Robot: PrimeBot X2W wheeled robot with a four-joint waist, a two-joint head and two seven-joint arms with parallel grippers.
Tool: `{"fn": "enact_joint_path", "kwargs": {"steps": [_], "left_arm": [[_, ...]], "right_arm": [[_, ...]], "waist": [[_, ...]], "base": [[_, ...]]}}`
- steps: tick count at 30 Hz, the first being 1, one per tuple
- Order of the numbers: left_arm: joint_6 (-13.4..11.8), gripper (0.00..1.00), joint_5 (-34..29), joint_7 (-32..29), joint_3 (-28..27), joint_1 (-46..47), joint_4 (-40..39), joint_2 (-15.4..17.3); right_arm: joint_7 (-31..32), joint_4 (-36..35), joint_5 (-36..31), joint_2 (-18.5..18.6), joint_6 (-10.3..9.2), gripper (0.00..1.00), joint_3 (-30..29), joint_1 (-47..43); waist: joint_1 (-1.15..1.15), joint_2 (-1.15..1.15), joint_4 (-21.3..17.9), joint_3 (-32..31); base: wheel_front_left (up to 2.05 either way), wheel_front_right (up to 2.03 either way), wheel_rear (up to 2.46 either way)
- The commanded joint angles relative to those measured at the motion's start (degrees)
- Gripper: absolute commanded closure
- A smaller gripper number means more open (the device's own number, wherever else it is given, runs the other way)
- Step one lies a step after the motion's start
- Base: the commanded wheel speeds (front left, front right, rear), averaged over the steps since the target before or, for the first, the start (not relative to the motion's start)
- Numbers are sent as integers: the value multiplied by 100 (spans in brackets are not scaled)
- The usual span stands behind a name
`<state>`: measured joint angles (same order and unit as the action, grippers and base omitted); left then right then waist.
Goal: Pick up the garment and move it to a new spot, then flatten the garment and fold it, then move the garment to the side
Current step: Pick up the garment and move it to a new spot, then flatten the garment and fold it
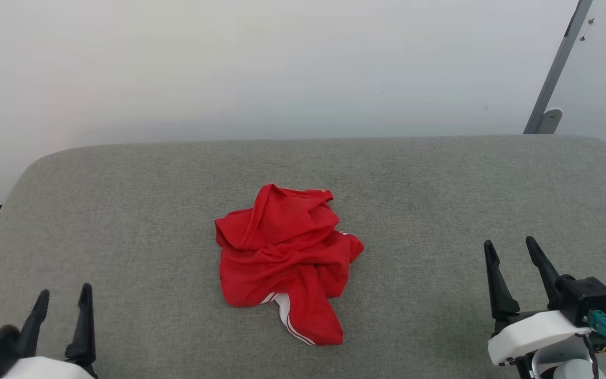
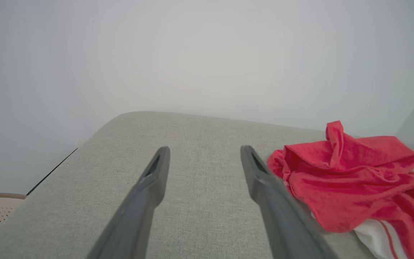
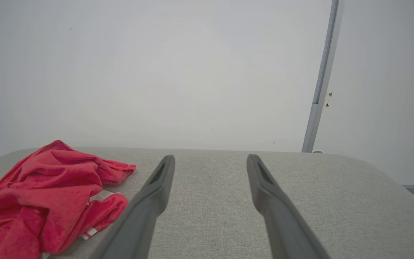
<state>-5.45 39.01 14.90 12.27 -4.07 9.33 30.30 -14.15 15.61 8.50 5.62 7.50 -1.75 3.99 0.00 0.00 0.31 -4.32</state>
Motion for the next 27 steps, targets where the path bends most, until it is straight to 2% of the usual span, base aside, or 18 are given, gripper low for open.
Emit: {"fn": "enact_joint_path", "kwargs": {"steps": [1, 12, 19, 27], "left_arm": [[57, 0, -91, 40, -210, -137, -67, -128], [316, 0, -444, 41, -752, -407, -172, -518], [448, 0, -633, 42, -932, -423, -281, -749], [592, 0, -720, 41, -771, -166, -232, -864]], "right_arm": [[-44, -30, -21, -35, -2, 0, -13, -89], [-65, -53, 39, -91, -1, 0, 75, -134], [280, 76, 184, 45, -1, 0, 771, 177], [854, 365, 478, 353, -1, 0, 1610, 830]], "waist": [[0, 0, -1, 4], [0, 0, 22, 39], [0, 0, 243, 154], [0, 0, 761, 333]], "base": [[0, 0, 0], [0, 0, 0], [0, 0, 0], [0, 0, 0]]}}
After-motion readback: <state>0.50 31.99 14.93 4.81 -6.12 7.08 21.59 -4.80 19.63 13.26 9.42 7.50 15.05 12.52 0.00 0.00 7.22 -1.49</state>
